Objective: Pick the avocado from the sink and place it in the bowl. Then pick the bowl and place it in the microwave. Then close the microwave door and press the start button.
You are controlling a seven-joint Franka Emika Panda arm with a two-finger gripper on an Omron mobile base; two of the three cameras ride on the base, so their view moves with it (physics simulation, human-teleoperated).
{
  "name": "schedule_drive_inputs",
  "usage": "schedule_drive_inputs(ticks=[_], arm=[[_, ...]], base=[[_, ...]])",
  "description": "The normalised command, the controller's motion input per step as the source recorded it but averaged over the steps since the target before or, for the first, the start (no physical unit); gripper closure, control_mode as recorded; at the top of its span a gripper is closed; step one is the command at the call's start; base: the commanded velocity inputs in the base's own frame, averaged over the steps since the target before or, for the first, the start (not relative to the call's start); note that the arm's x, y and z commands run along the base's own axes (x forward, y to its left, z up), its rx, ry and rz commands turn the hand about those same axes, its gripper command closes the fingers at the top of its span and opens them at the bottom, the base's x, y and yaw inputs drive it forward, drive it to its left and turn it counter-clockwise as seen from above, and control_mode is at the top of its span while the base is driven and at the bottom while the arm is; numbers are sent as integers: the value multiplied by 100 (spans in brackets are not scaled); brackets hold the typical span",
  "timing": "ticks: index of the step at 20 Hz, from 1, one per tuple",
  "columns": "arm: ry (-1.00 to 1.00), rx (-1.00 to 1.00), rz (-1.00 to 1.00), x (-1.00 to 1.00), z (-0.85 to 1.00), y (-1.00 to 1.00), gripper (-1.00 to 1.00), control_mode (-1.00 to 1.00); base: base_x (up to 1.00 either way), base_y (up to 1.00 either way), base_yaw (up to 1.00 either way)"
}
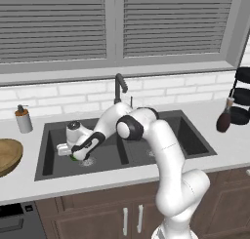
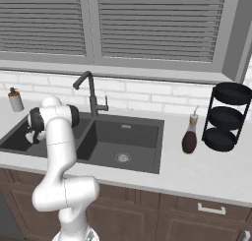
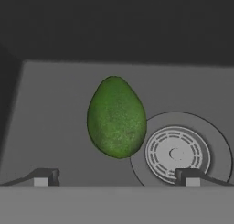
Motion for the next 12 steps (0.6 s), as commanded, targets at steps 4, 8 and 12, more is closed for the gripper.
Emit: schedule_drive_inputs(ticks=[4, 8, 12], arm=[[0, 0, 0, 23, -18, 0, -100, -100], [0, 0, 0, 30, -15, 0, -100, -100], [0, 0, 0, 29, -13, 0, -100, -100]], base=[[0, 0, 0], [0, 0, 0], [0, 0, 0]])
